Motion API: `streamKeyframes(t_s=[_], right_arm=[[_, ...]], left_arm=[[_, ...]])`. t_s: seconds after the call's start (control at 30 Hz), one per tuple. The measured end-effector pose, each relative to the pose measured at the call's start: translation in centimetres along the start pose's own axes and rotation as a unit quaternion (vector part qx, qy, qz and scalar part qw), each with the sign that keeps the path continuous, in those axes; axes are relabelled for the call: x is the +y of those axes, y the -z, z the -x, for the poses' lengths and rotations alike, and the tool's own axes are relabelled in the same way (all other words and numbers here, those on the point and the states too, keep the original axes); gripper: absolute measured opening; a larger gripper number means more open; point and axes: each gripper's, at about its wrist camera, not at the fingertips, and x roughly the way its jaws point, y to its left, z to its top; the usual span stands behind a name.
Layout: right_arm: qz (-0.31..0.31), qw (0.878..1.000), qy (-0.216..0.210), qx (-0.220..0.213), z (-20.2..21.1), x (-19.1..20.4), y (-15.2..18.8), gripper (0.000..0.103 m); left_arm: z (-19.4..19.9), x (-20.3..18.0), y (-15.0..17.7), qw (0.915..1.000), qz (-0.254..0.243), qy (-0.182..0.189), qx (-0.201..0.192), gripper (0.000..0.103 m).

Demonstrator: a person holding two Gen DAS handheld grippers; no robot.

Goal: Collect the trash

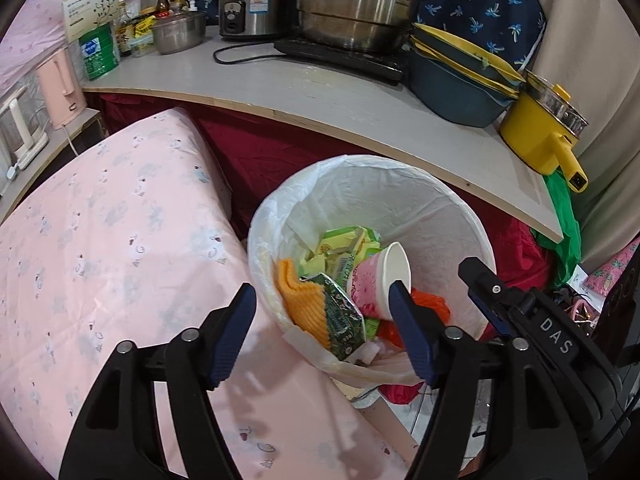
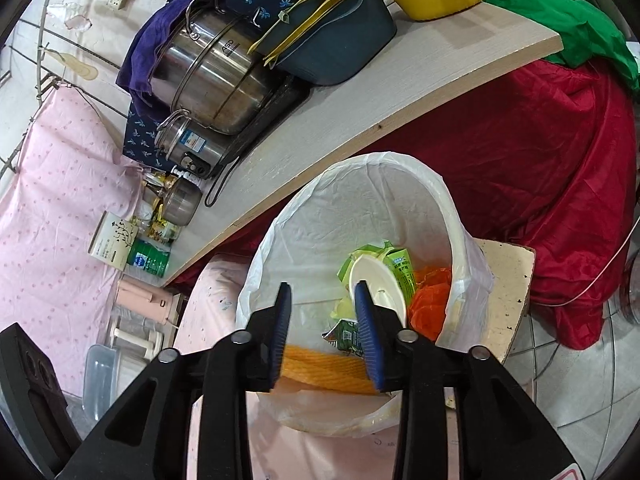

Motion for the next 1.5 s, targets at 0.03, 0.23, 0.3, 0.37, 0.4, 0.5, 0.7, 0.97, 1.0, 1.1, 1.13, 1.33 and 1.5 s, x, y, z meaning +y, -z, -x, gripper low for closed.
streamKeyframes(t_s=[0.03,0.23,0.3,0.37,0.4,0.5,0.7,0.97,1.0,1.1,1.13,1.33,1.5], right_arm=[[0.002,1.000,0.001,-0.001,0.1,0.1,0.1,0.036],[0.026,1.000,0.006,0.000,0.6,1.5,0.6,0.037],[0.037,0.999,0.007,-0.001,0.9,2.0,0.7,0.037],[0.045,0.999,0.006,0.000,1.2,2.5,1.0,0.037],[0.049,0.999,0.005,0.001,1.3,2.8,1.1,0.037],[0.067,0.998,0.007,0.001,1.7,3.6,1.6,0.037],[0.128,0.991,0.029,0.002,2.8,5.8,2.7,0.039],[0.218,0.972,0.091,0.004,3.9,7.7,4.2,0.046],[0.230,0.968,0.098,0.006,4.0,8.0,4.4,0.047],[0.259,0.960,0.111,0.010,4.3,8.5,5.1,0.050],[0.269,0.956,0.115,0.012,4.4,8.7,5.4,0.050],[0.309,0.942,0.130,0.016,5.1,9.4,7.0,0.055],[0.328,0.934,0.142,0.018,5.4,9.7,7.8,0.067]], left_arm=[[0.2,0.2,0.0,1.0000,0.001,-0.002,-0.003,0.068],[1.5,1.3,0.5,0.9998,0.007,-0.014,-0.013,0.070],[2.0,1.7,0.7,0.9996,0.012,-0.018,-0.018,0.073],[2.6,2.2,0.9,0.9994,0.015,-0.022,-0.024,0.075],[2.9,2.4,1.0,0.9993,0.016,-0.023,-0.026,0.076],[3.8,3.2,1.4,0.9989,0.021,-0.029,-0.031,0.076],[5.4,4.9,2.6,0.9976,0.026,-0.052,-0.039,0.077],[6.8,6.7,4.5,0.9946,0.032,-0.090,-0.039,0.081],[6.9,6.8,4.7,0.9943,0.032,-0.094,-0.038,0.081],[7.3,7.1,5.2,0.9936,0.033,-0.101,-0.036,0.084],[7.4,7.3,5.4,0.9934,0.035,-0.103,-0.035,0.085],[8.0,7.8,6.3,0.9920,0.037,-0.116,-0.035,0.090],[8.2,8.3,7.2,0.9908,0.037,-0.126,-0.032,0.092]])
